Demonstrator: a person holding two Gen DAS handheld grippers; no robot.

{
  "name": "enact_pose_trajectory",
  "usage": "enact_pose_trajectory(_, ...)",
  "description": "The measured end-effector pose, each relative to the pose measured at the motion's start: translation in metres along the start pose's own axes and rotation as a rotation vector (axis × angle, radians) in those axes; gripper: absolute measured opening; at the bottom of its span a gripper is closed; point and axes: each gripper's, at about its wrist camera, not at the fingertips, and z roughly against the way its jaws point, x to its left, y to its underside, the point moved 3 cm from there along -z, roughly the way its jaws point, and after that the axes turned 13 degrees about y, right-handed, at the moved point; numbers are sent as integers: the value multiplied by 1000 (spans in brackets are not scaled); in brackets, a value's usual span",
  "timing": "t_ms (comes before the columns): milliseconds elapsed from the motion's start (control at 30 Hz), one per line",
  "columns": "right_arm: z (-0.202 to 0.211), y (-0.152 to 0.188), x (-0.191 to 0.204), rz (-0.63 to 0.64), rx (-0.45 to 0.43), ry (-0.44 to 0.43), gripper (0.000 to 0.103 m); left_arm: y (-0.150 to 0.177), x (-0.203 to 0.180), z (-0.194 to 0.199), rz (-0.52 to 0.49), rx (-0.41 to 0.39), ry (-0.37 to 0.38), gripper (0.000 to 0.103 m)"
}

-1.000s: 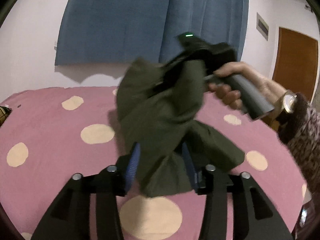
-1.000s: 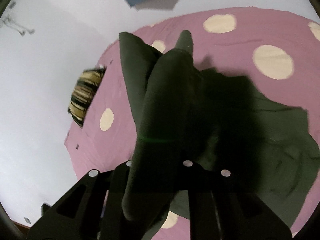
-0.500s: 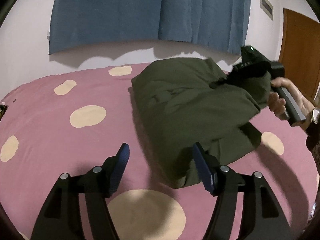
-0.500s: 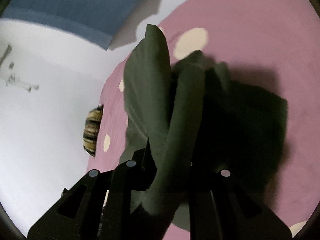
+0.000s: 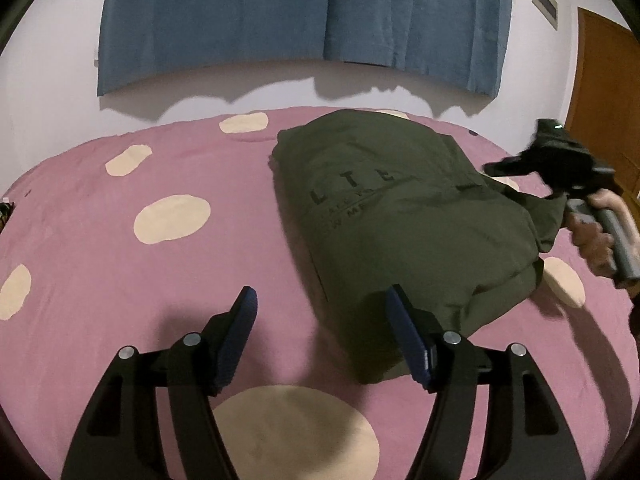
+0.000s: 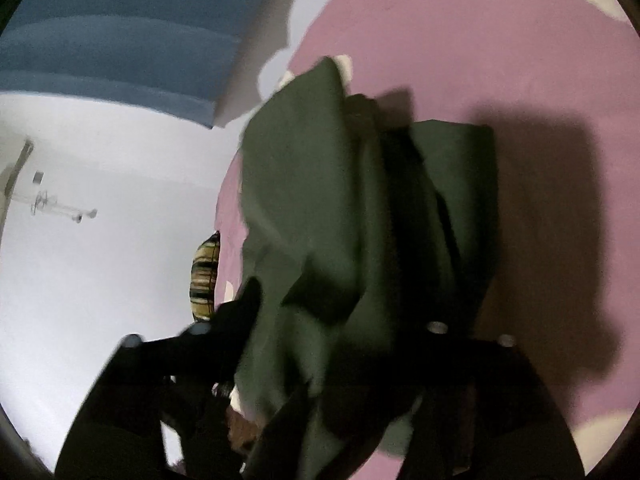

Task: Fold small clothes

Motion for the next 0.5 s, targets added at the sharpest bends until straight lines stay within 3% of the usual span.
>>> enact_pose_trajectory(200,5,31,22,82,10,60,69,1,0,-1,-5,3,-6,67)
enact_pose_trajectory(233,1,36,26,102,17,81,64,1,0,-1,-10,5,-11,67)
enact_pose_trajectory(267,-1,38,28,120,13,108,43,1,0,-1,-13,7,-16,67)
enact_pose_trajectory(333,-5,47,34,165,-9,183,26,1,0,0,-13,12,-23,67)
enact_pose_trajectory(367,-4,50,37,176,-26,188,20,0,0,1,-10,14,-24,67)
enact_pose_trajectory(500,8,57,27,158,-84,145,15,1,1,1,0,23,-14,69)
